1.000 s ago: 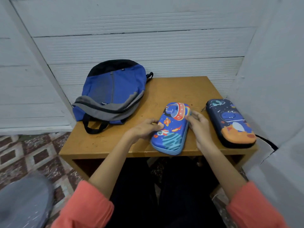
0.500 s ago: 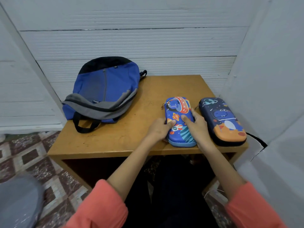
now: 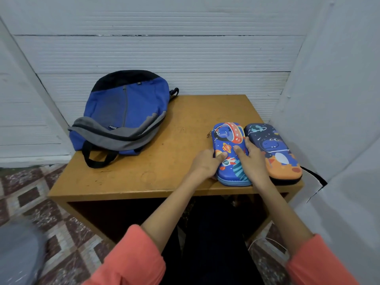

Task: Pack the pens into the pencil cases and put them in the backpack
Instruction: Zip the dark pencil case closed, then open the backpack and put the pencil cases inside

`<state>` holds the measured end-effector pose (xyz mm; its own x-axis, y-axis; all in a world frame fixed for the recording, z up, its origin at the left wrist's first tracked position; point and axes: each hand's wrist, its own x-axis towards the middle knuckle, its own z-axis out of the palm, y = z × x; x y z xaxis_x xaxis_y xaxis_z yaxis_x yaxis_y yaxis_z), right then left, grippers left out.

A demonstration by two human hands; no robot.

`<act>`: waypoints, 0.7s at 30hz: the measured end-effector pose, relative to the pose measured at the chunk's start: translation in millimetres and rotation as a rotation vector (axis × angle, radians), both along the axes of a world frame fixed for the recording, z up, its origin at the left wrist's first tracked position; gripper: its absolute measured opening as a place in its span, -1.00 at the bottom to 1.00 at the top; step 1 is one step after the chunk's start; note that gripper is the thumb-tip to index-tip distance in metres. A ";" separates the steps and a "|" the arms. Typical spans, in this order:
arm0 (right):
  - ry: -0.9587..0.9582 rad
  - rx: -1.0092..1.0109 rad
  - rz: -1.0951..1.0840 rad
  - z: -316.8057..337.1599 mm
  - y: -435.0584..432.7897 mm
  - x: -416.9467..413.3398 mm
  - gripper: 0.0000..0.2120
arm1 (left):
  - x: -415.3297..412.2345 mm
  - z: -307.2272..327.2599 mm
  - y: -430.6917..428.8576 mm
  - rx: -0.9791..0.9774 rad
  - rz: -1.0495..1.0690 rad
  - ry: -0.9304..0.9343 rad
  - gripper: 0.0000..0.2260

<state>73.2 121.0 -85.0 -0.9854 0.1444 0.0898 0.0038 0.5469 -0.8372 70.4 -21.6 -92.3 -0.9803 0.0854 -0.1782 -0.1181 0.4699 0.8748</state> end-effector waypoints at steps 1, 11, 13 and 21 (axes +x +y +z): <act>0.010 0.051 0.003 0.9 -0.3 1.0 -0.48 | -0.3 -1.7 0.7 -0.002 0.003 0.004 -0.61; 0.089 0.426 0.019 5.5 0.8 5.3 -0.56 | 3.4 -7.7 8.6 -0.094 0.024 0.102 -0.59; 0.084 0.421 0.018 5.3 0.9 5.3 -0.56 | 4.5 -7.8 6.5 -0.066 0.014 0.112 -0.61; 0.025 0.435 0.022 10.6 0.7 6.2 -0.54 | 9.4 -12.1 -5.3 0.183 -0.067 0.021 -0.61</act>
